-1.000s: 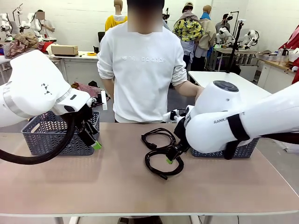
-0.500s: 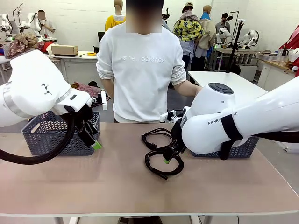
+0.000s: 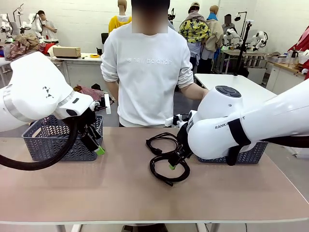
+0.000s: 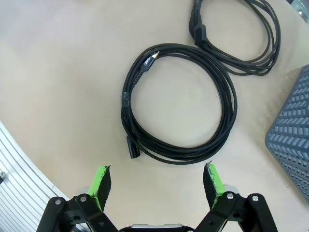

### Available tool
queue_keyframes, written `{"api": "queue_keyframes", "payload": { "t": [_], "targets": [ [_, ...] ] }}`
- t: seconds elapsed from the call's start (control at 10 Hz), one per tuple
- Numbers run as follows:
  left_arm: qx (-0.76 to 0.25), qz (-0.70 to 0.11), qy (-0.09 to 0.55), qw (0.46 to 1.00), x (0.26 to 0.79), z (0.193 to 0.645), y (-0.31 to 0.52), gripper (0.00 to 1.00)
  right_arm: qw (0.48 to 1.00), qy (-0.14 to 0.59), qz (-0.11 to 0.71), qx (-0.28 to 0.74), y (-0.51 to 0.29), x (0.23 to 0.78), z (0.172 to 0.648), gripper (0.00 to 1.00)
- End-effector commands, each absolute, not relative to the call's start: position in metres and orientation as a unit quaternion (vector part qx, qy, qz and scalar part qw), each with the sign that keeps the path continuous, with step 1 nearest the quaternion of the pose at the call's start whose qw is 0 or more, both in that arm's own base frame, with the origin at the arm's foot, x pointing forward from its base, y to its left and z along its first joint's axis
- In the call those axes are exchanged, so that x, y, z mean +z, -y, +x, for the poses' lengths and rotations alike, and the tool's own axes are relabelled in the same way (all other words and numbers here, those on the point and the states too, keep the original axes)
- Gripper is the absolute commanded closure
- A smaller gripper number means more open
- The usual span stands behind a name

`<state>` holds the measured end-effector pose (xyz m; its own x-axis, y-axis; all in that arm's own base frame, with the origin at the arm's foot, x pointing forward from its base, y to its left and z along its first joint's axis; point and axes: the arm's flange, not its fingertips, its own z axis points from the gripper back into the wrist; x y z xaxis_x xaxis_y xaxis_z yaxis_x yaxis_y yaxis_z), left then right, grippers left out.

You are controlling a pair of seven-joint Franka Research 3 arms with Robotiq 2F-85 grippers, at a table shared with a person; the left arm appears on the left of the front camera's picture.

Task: Organize the cables according to human instructions.
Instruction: Pick up a bundle of cables and place it in the basket indicated by the human.

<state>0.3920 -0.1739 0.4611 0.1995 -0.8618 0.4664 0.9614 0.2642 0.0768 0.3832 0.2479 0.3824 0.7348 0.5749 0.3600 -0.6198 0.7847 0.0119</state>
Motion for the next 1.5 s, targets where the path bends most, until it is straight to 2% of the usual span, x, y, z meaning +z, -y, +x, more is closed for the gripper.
{"api": "queue_keyframes", "payload": {
  "t": [0.0, 0.7, 1.4],
  "targets": [
    [-0.595, -0.119, 0.213, 0.766, 0.462, 0.393, 0.174, 0.0, 0.929, 0.162, 0.068, 0.325, -0.261, 0.38, 0.395, 0.0],
    [-0.595, -0.119, 0.213, 0.766, 0.462, 0.393, 0.174, 0.0, 0.929, 0.121, 0.051, 0.346, -0.324, 0.336, 0.414, 0.0],
    [-0.595, -0.119, 0.213, 0.766, 0.462, 0.393, 0.174, 0.0, 0.929, 0.101, 0.022, 0.354, -0.342, 0.312, 0.429, 0.0]
  ]
}}
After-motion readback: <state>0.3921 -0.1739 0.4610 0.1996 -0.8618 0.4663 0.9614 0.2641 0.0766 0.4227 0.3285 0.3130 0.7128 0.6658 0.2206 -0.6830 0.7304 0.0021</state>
